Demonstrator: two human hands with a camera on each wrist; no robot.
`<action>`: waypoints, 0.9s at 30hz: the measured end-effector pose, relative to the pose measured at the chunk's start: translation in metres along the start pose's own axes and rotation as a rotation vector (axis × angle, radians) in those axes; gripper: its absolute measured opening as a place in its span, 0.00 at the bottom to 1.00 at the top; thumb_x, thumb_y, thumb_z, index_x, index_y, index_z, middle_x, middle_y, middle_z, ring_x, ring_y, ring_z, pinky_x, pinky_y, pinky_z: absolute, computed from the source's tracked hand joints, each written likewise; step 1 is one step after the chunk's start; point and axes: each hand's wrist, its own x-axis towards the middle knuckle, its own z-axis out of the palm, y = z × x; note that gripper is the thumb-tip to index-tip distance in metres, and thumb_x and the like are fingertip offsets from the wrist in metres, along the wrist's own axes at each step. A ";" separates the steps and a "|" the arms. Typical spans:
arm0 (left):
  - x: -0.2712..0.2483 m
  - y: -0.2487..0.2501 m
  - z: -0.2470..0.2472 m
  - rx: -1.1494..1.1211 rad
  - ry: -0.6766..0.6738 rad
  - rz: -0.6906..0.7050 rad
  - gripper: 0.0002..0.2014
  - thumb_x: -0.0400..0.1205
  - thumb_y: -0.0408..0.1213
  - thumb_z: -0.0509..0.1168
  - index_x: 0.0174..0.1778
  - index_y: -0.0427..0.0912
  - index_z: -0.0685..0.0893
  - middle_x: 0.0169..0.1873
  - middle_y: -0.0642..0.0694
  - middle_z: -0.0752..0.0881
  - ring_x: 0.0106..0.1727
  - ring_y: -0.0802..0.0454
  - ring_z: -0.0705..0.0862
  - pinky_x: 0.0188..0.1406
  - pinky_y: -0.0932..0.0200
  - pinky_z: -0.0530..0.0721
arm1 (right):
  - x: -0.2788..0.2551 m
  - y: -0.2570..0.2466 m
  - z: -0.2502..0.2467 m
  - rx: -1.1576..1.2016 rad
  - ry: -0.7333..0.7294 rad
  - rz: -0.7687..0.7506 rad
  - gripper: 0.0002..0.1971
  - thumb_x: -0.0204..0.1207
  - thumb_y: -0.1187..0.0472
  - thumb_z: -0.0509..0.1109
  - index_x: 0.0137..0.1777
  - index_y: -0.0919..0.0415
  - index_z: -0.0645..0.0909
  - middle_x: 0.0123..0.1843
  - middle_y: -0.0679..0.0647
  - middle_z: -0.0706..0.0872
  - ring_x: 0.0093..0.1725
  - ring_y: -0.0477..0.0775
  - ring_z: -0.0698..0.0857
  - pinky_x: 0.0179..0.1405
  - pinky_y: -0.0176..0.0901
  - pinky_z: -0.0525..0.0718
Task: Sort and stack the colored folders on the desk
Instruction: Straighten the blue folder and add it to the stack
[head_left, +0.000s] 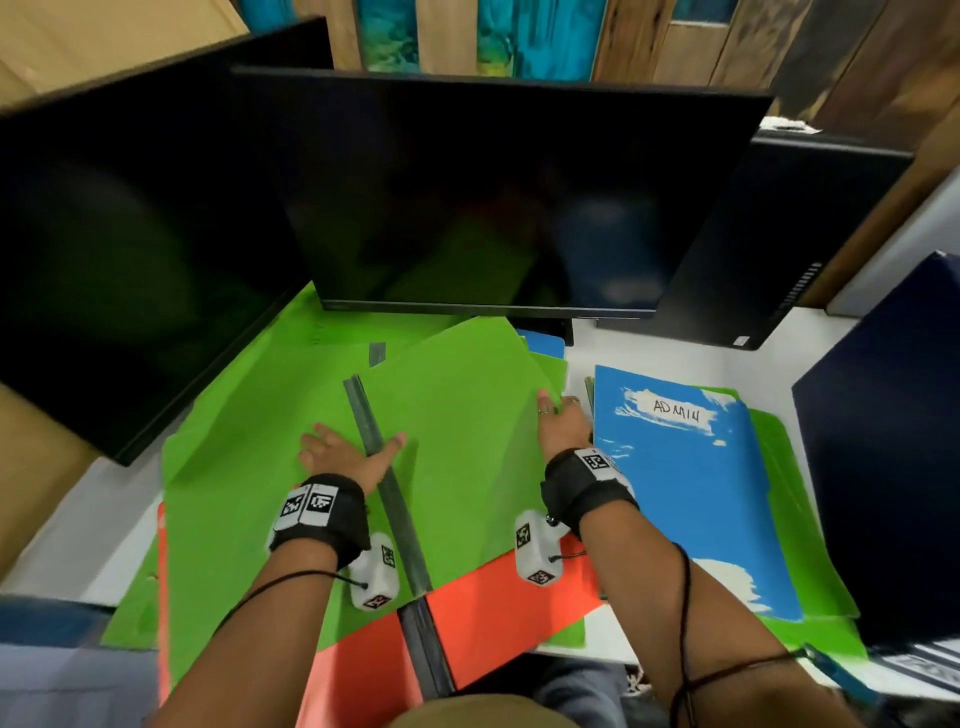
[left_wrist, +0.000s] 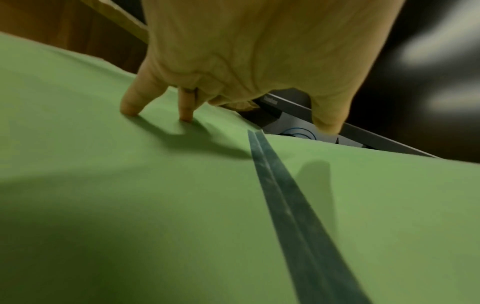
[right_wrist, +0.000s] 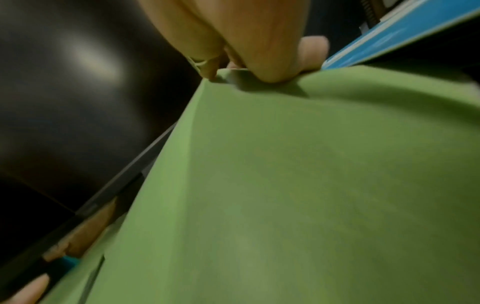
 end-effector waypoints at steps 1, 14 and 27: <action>-0.002 0.002 -0.007 -0.036 0.009 -0.028 0.60 0.70 0.72 0.59 0.81 0.34 0.37 0.82 0.33 0.42 0.83 0.35 0.45 0.80 0.39 0.52 | 0.000 -0.002 -0.003 0.103 0.000 -0.030 0.25 0.85 0.49 0.53 0.63 0.73 0.75 0.64 0.69 0.80 0.65 0.65 0.78 0.65 0.54 0.73; -0.053 0.055 -0.078 -0.166 -0.177 0.176 0.55 0.66 0.78 0.42 0.82 0.40 0.50 0.82 0.36 0.44 0.83 0.37 0.50 0.79 0.39 0.53 | -0.033 -0.029 -0.073 1.263 -0.206 -0.088 0.23 0.82 0.42 0.50 0.54 0.54 0.83 0.49 0.50 0.90 0.49 0.48 0.88 0.52 0.41 0.85; -0.143 0.115 -0.124 -0.203 -0.393 0.933 0.34 0.64 0.57 0.74 0.67 0.57 0.76 0.60 0.68 0.81 0.57 0.80 0.78 0.70 0.68 0.74 | -0.023 -0.014 -0.101 1.125 0.144 -0.164 0.58 0.46 0.15 0.63 0.76 0.50 0.69 0.79 0.52 0.70 0.78 0.54 0.69 0.80 0.61 0.64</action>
